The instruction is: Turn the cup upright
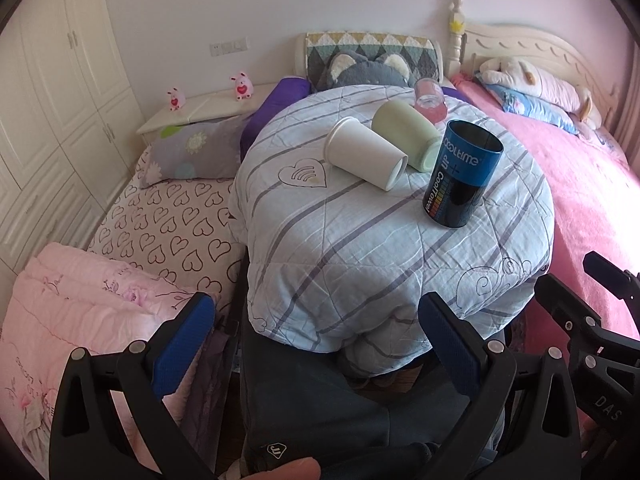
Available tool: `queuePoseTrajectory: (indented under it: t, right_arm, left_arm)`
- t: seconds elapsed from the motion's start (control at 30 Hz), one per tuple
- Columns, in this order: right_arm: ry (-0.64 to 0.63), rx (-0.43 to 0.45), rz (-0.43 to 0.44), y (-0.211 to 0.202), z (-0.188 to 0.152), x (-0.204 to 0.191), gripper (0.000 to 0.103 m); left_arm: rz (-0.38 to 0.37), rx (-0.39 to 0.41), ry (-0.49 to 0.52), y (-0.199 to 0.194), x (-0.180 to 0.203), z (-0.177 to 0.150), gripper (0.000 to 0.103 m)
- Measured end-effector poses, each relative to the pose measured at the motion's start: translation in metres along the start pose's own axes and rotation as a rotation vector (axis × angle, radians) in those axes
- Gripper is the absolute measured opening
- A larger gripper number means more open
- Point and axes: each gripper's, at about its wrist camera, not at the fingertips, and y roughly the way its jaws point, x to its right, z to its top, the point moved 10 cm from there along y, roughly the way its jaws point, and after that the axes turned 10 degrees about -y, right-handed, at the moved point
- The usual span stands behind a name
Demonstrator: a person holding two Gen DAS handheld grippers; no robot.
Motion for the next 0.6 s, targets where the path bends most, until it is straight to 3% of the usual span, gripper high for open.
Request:
queuePoseTrajectory:
  t: [0.6]
  right_arm:
    - [-0.002,-0.004,0.007,0.0023,-0.0004,-0.0016,0.082]
  left_arm:
    - [0.003,-0.01,0.004,0.0025,-0.0009,-0.0013,0.103]
